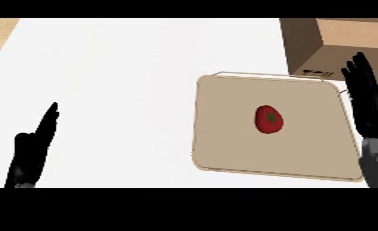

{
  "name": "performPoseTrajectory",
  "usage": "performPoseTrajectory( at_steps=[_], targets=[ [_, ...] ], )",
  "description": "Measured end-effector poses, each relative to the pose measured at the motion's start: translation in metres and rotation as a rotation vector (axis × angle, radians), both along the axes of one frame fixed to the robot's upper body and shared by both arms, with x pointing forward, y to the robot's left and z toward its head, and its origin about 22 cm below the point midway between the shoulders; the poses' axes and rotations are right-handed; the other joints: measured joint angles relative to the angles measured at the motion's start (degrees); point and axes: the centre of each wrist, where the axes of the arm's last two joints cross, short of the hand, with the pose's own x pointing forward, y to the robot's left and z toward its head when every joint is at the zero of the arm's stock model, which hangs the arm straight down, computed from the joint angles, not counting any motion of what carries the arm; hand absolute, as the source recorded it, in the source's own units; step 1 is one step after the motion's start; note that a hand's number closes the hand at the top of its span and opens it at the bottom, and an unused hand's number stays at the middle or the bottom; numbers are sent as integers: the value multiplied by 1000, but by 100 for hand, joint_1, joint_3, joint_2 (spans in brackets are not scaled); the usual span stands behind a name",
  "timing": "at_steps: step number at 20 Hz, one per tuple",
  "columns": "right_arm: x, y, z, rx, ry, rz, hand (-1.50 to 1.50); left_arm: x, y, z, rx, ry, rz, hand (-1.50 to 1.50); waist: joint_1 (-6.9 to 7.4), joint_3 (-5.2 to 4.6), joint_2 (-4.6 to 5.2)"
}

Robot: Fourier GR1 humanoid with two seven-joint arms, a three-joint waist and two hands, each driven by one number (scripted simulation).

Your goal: Pick the tomato from the tray and place it in the cardboard box

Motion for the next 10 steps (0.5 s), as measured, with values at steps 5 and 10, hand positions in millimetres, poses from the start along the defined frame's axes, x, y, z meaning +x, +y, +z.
performPoseTrajectory(
  at_steps=[5, 10],
  targets=[
    [-10, 37, -24, 14, 59, -33, -150, 29, -37, 25, -19, -107, -193, 0, -126, -110, -285],
    [-26, 36, -43, -238, 78, -107, -150, 45, -72, 44, -73, -206, -360, 0, -342, -154, -368]
  ],
)
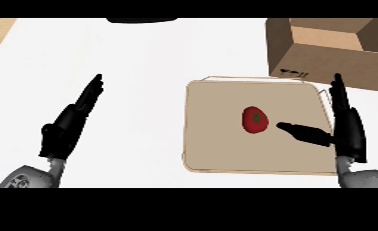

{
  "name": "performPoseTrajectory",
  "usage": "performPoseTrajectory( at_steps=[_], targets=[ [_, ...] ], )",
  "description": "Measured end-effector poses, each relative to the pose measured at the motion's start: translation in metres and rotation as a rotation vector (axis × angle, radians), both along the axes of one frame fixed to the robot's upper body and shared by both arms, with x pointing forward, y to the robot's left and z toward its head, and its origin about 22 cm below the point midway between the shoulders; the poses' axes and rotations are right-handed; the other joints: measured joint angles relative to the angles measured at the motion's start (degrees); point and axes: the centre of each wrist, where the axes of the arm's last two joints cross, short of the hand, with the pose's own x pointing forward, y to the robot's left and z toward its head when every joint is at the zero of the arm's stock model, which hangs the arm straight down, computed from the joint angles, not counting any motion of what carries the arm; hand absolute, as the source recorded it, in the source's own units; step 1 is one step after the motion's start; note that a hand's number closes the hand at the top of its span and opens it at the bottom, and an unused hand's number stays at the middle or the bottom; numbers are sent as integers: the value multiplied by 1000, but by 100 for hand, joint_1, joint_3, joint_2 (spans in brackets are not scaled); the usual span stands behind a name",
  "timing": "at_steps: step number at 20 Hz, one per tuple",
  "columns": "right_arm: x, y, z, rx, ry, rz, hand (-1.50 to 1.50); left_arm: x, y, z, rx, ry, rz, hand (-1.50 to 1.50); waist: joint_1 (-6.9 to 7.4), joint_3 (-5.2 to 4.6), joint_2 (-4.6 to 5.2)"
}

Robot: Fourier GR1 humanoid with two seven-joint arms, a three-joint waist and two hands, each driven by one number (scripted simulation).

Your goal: Pick the tomato from the tray and place it in the cardboard box

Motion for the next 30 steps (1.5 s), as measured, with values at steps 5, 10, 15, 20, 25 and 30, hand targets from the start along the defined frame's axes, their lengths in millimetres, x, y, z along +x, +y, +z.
performPoseTrajectory(
  at_steps=[5, 10, 15, 20, 25, 30],
  targets=[
    [-32, 1, -27, -386, 75, 4, -150, 5, -29, 7, -33, -26, -108, 0, 43, -29, -12],
    [-52, 17, -15, -599, 85, 20, -150, 12, -39, 12, -41, -31, -135, 0, 46, -28, -39],
    [-62, 43, 25, -671, 188, 60, -150, 17, -44, 17, -44, -30, -148, 0, 80, -20, -45],
    [-80, 82, 72, -645, 339, 110, -150, 16, -49, 19, -47, -33, -172, 0, 185, 0, -25],
    [-82, 113, 118, -606, 406, 135, -150, 21, -55, 19, -47, -37, -192, 0, 297, 22, 12],
    [-71, 132, 129, -565, 394, 144, -150, 27, -60, 19, -48, -41, -196, 0, 337, 37, 27]
  ],
)
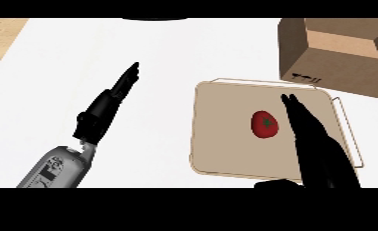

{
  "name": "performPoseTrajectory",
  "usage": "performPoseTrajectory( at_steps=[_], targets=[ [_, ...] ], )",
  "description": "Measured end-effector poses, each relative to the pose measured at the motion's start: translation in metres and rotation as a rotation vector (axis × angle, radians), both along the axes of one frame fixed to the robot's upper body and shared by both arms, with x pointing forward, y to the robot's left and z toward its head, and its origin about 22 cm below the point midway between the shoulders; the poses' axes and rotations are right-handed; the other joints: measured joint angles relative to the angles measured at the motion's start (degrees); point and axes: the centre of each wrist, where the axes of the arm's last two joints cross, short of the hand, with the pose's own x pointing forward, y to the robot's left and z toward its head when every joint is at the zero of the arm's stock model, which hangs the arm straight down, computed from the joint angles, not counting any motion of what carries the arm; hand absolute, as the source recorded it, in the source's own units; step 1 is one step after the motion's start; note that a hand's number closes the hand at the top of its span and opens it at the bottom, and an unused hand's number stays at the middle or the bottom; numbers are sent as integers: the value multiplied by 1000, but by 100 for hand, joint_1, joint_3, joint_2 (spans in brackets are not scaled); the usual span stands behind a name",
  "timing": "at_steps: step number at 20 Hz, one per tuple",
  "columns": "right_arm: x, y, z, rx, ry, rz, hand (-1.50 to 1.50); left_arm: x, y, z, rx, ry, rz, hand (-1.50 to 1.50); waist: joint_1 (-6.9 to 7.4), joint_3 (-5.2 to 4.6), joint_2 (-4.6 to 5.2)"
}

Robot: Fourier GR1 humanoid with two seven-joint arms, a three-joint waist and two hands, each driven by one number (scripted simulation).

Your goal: Pick the tomato from the tray and place it in the cardboard box

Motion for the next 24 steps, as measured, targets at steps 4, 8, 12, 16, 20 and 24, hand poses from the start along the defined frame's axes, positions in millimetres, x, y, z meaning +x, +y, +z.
performPoseTrajectory(
  at_steps=[4, 8, 12, 16, 20, 24],
  targets=[
    [16, 9, -14, -12, 33, -14, -150, 3, 2, 0, 0, 5, 0, 0, 16, 6, 6],
    [29, 11, -26, -20, 83, -41, -150, 1, 0, -1, -2, 1, -2, 0, 19, 10, 6],
    [38, 12, -44, -34, 126, -66, -150, 0, 2, -1, -3, -1, -6, 0, 14, 11, 6],
    [47, 12, -45, -30, 118, -84, -150, -2, 0, 2, 5, 2, -2, 0, 10, 12, 4],
    [54, 12, -52, -43, 116, -99, -150, 0, -3, 3, 0, 4, -3, 0, 4, 13, 4],
    [53, 6, -59, -56, 133, -108, -150, -1, -2, -2, 3, 2, -2, 0, 0, 12, 3]
  ],
)
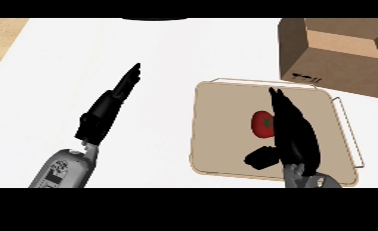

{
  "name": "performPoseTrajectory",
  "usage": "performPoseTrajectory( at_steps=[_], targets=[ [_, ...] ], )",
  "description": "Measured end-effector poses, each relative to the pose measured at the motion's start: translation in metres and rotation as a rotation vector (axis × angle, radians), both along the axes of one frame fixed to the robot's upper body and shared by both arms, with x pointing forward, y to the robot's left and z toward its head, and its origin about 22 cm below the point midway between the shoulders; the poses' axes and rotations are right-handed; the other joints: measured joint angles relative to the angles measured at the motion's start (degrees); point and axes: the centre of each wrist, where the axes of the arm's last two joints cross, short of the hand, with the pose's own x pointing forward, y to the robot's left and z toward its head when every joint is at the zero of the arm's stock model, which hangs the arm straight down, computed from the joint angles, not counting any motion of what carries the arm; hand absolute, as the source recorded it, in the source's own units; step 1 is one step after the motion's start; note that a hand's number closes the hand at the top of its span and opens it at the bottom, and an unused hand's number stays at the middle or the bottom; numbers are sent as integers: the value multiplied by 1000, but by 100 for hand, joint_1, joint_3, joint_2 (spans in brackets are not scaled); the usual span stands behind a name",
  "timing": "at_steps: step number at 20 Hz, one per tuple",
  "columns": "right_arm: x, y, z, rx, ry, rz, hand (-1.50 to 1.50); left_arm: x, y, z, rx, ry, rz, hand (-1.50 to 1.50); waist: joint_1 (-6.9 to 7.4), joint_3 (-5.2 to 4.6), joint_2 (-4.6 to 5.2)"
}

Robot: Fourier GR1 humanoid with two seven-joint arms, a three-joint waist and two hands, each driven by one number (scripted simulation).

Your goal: Pick the tomato from the tray and place it in the cardboard box

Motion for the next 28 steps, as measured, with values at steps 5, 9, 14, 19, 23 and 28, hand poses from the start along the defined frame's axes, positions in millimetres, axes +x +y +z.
performPoseTrajectory(
  at_steps=[5, 9, 14, 19, 23, 28],
  targets=[
    [2, -6, -8, -3, 41, 9, -150, 3, 1, 6, -1, -6, 2, 0, -2, 1, 2],
    [8, -4, -17, -8, 77, 13, -150, -1, 1, -2, -1, -1, 3, 0, 1, 2, 2],
    [12, -2, -25, -9, 104, 11, -150, -2, 4, 0, -6, 2, 5, 0, 5, 1, 1],
    [20, 1, -37, -11, 120, 9, -150, -5, 3, -5, -9, 3, -2, 0, 6, -2, -2],
    [23, -3, -45, -33, 123, -5, -150, 0, 1, -3, -9, -1, -4, 0, -2, -21, -25],
    [23, -3, -50, -36, 128, -11, 150, 1, 3, 4, -8, -5, -4, 0, -4, -38, -48]
  ],
)
